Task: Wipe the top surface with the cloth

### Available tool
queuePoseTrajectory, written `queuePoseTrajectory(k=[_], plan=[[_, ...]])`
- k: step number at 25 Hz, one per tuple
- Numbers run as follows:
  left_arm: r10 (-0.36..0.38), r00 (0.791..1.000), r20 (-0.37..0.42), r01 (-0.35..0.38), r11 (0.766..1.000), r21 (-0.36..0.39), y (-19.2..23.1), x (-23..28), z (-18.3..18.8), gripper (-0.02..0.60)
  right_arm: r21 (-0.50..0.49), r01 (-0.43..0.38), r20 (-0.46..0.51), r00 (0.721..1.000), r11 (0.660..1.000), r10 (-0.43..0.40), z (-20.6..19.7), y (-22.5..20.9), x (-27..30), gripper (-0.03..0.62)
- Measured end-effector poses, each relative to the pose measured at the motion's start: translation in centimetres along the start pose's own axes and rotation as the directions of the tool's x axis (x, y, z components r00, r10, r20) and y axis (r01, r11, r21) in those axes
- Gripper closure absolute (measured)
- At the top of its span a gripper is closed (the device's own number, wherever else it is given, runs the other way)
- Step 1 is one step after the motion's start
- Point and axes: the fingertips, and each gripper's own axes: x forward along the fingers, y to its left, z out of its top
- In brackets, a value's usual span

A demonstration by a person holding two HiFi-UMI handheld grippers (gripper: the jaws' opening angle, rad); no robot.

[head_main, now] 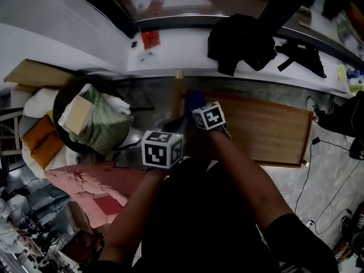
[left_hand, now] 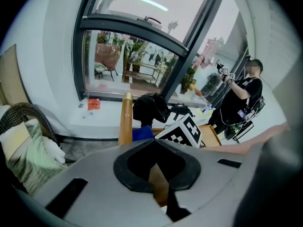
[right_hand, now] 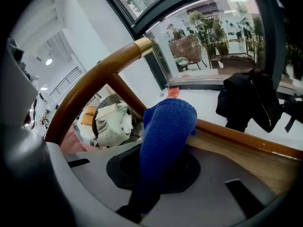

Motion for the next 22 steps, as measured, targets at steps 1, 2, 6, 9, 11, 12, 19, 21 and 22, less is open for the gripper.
queuePoseTrajectory(k=[1, 2, 6, 9, 11, 12, 19, 21, 22], plan=[[-0.003, 1.0, -0.002, 0.003, 1.0, 0.001, -0.3, 0.1, 0.1, 0.572, -0.007, 0.006, -0.001, 1.0, 1.0, -0.006, 0.0, -0.2, -0.3, 0.546], [-0.007, 1.0, -0.004, 0.007, 1.0, 0.002, -0.8, 0.3, 0.2, 0.572, -0.007, 0.009, -0.003, 1.0, 1.0, -0.009, -0.1, -0.3, -0.7, 0.546], [-0.005, 1.0, -0.017, 0.005, 1.0, 0.004, -2.2, 1.5, 0.3, 0.572, 0.005, 0.017, -0.02, 1.0, 1.0, -0.017, -1.3, -1.7, -2.4, 0.546], [0.008, 0.999, -0.038, -0.007, 1.0, 0.012, -3.1, 3.2, -0.1, 0.572, 0.018, 0.029, -0.021, 0.999, 0.999, -0.029, -2.3, -3.5, -4.0, 0.546], [0.008, 0.998, -0.056, -0.007, 1.0, 0.014, -3.8, 4.2, -0.5, 0.572, 0.03, 0.042, -0.024, 0.999, 0.999, -0.041, -3.0, -4.8, -5.2, 0.546], [0.004, 0.998, -0.064, -0.003, 1.0, 0.011, -4.4, 4.7, -0.6, 0.572, 0.036, 0.05, -0.026, 0.998, 0.998, -0.049, -3.5, -5.5, -5.9, 0.546], [-0.024, 0.991, -0.13, 0.027, 0.999, 0.019, -9.1, 8.6, -2.1, 0.572, 0.073, 0.085, -0.032, 0.996, 0.994, -0.083, -6.5, -10.5, -10.8, 0.546], [-0.037, 0.988, -0.148, 0.041, 0.999, 0.02, -10.6, 9.7, -2.5, 0.572, 0.082, 0.106, -0.042, 0.994, 0.991, -0.103, -7.8, -12.3, -12.1, 0.546], [-0.045, 0.987, -0.155, 0.049, 0.999, 0.022, -11.4, 10.2, -2.7, 0.572, 0.09, 0.114, -0.049, 0.993, 0.989, -0.11, -8.4, -13.1, -12.9, 0.546]])
